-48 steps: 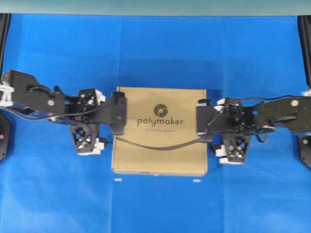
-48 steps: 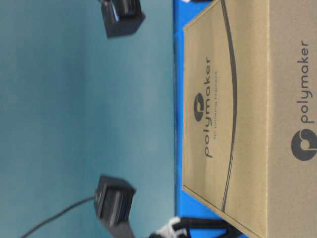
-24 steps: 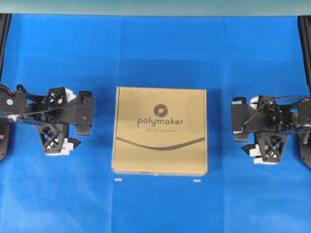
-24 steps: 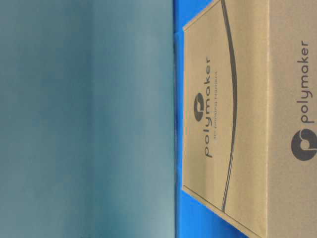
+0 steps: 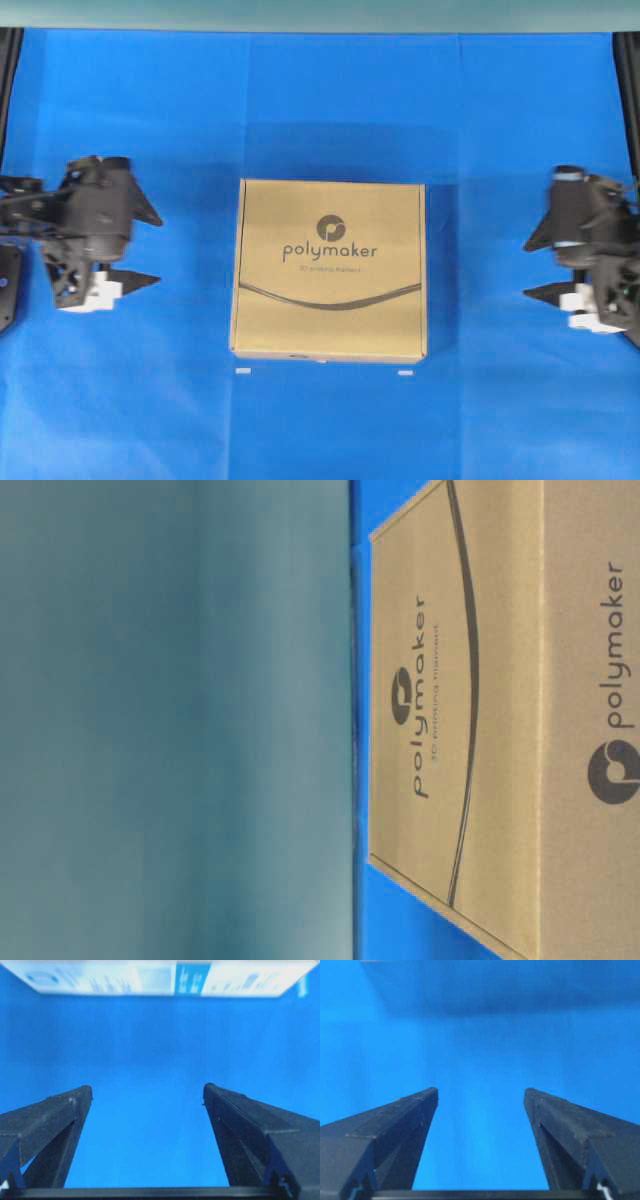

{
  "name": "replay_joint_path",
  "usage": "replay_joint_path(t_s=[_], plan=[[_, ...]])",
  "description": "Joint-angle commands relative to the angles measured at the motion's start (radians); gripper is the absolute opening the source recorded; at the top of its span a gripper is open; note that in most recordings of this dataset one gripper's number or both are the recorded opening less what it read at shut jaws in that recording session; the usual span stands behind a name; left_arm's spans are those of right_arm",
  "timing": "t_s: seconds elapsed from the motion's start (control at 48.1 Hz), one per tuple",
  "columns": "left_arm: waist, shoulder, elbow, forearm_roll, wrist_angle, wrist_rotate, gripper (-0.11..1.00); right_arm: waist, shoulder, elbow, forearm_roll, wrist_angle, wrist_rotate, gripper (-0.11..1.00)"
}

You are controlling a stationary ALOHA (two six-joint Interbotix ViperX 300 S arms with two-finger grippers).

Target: Lift up the cardboard box by clamping it between your arms.

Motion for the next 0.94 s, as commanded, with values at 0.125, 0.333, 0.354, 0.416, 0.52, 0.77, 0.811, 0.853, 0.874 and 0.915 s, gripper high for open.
replay_joint_path(t_s=[0.125,0.333,0.354,0.416,0.52,0.77,0.811,0.853,0.874,0.915], plan=[[-0.023,-0.19,0.04,0.005,-0.02,-0.015,0.88,-0.005,-0.218,0.002,0.0,-0.017,0.008,1.0],[-0.025,-0.318,0.054,0.005,-0.021,-0.017,0.88,-0.017,-0.305,0.02,0.0,-0.025,0.015,1.0],[-0.025,-0.322,0.052,0.005,-0.021,-0.018,0.88,-0.017,-0.307,0.026,-0.002,-0.025,0.018,1.0],[-0.025,-0.328,0.052,0.005,-0.023,-0.02,0.88,-0.018,-0.305,0.031,0.0,-0.032,0.025,1.0],[-0.025,-0.328,0.052,0.005,-0.023,-0.028,0.88,-0.017,-0.302,0.037,0.0,-0.052,0.031,1.0],[-0.025,-0.322,0.054,0.005,-0.029,-0.041,0.88,-0.017,-0.302,0.04,0.0,-0.091,0.031,1.0],[-0.025,-0.322,0.054,0.005,-0.029,-0.041,0.88,-0.018,-0.302,0.04,0.0,-0.094,0.031,1.0],[-0.025,-0.322,0.054,0.005,-0.029,-0.041,0.88,-0.018,-0.302,0.04,0.0,-0.094,0.031,1.0],[-0.025,-0.322,0.054,0.005,-0.029,-0.041,0.88,-0.018,-0.302,0.041,-0.002,-0.094,0.031,1.0],[-0.025,-0.322,0.054,0.005,-0.029,-0.041,0.88,-0.017,-0.302,0.043,0.0,-0.094,0.031,1.0]])
